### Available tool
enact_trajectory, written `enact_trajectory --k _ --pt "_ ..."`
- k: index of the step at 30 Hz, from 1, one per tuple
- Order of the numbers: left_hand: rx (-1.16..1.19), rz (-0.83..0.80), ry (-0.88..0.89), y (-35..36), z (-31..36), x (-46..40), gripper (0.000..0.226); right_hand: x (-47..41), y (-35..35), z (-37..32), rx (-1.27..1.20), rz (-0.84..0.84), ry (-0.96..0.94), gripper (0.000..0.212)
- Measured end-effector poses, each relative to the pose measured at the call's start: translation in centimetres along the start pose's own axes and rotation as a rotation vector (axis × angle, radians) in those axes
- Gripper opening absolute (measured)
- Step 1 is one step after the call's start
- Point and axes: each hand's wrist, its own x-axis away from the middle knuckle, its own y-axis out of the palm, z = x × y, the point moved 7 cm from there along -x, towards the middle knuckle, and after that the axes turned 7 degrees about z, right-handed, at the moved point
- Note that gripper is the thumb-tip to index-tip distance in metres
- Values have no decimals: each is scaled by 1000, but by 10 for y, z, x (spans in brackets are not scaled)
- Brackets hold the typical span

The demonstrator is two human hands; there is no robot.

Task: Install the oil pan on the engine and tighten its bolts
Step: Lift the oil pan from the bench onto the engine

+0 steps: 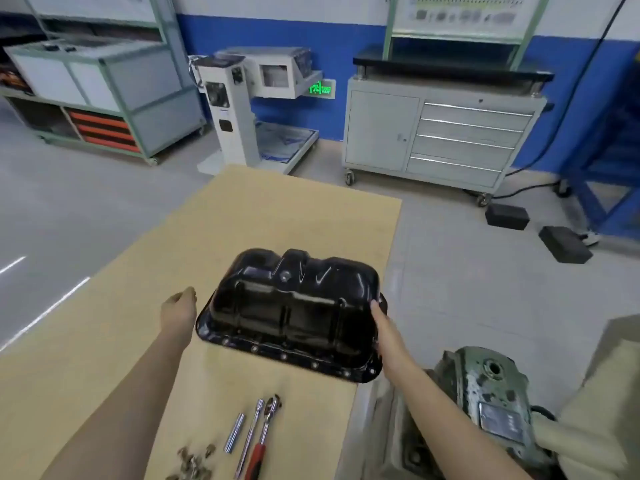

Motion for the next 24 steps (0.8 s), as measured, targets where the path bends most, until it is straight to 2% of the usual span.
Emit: enact_trajectory --k 4,9,11,14,17,20,22,24 --pt "-66 -21 28 13 4 -22 37 -15 -8 12 35 139 23 57" --pt "-204 -272 -59 61 -8 -20 57 -26 -11 27 130 157 54 59" --pt "-221 -261 -38 66 -13 -18 55 -26 -12 32 130 157 59 59" --pt "-296 -207 88 54 -14 -24 46 -27 -20 35 87 188 39 55" --pt "-405 -149 110 37 -24 -32 39 -29 -35 32 70 252 -15 50" --pt "-552 -148 34 34 -42 -37 44 -35 -42 26 10 271 -29 37" --pt "-485 -206 -66 38 -51 -37 53 -40 -41 29 -104 258 81 33" --pt "-366 -265 -147 42 -52 -32 53 -45 -34 30 -145 195 133 42"
